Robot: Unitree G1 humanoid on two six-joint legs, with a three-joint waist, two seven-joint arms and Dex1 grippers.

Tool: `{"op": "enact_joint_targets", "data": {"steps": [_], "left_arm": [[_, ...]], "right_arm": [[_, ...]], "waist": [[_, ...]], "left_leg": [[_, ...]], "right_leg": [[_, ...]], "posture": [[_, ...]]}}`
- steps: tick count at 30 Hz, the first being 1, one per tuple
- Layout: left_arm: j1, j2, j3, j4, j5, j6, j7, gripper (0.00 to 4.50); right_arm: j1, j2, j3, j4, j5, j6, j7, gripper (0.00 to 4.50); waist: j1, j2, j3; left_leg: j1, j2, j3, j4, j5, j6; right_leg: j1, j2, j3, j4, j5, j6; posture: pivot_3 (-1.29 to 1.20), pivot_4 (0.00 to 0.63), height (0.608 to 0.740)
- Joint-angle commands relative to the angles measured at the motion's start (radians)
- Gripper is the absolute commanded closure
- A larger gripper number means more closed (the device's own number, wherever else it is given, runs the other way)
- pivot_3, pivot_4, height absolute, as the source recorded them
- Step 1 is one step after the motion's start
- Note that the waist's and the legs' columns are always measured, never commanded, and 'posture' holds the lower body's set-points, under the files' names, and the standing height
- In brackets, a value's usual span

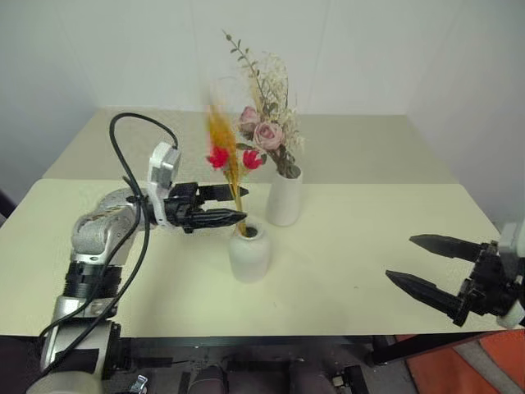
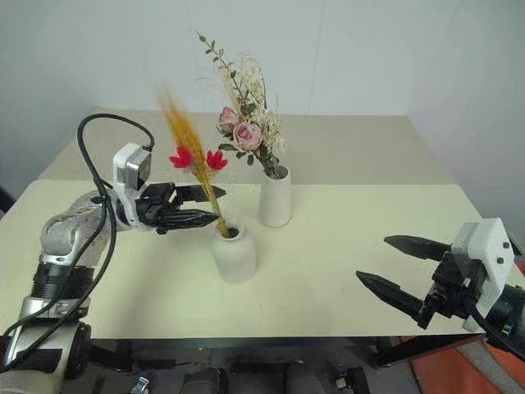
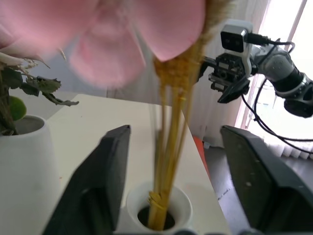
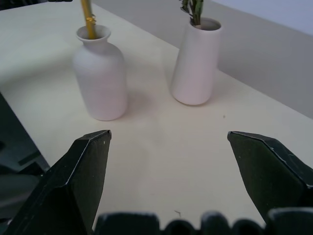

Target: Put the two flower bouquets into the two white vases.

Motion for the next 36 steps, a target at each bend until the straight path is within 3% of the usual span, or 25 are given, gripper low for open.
{"op": "enact_joint_targets", "data": {"steps": [1, 7, 20, 36], "left_arm": [[0.006, 0.083, 0.013, -0.023, 0.049, -0.047, -0.035, 0.81], [0.051, 0.192, 0.164, -0.046, -0.031, 0.016, 0.004, 0.81], [0.313, 0.45, 0.394, -0.123, -0.008, -0.02, -0.011, 0.81], [0.487, 0.445, 0.456, -0.212, -0.016, -0.06, 0.018, 0.81]], "right_arm": [[-0.001, -0.003, -0.033, -0.009, 0.007, -0.034, 0.003, 0.0], [0.009, -0.007, -0.037, 0.002, -0.004, -0.045, 0.017, 0.0], [-0.01, -0.068, -0.028, 0.169, -0.113, -0.14, 0.182, 0.0], [-0.073, -0.111, 0.02, 0.295, -0.201, -0.183, 0.273, 0.0]], "waist": [[0.0, 0.0, 0.0], [-0.001, 0.0, 0.0], [0.004, 0.001, 0.001], [0.003, 0.002, 0.001]], "left_leg": [[0.0, 0.0, 0.0, 0.0, 0.0, 0.0], [0.0, 0.001, 0.0, -0.001, 0.0, 0.0], [-0.001, 0.002, 0.001, -0.001, -0.001, -0.002], [-0.004, 0.002, 0.002, -0.003, -0.001, -0.001]], "right_leg": [[0.0, 0.0, 0.0, 0.0, 0.0, 0.0], [-0.001, 0.0, -0.001, 0.0, 0.0, -0.001], [-0.002, -0.003, -0.003, -0.002, -0.002, -0.003], [-0.005, -0.003, -0.005, -0.002, -0.002, -0.004]], "posture": [[0.0, 0.15, 0.74], [0.0, 0.15, 0.74], [0.0, 0.15, 0.74], [0.0, 0.15, 0.74]]}}
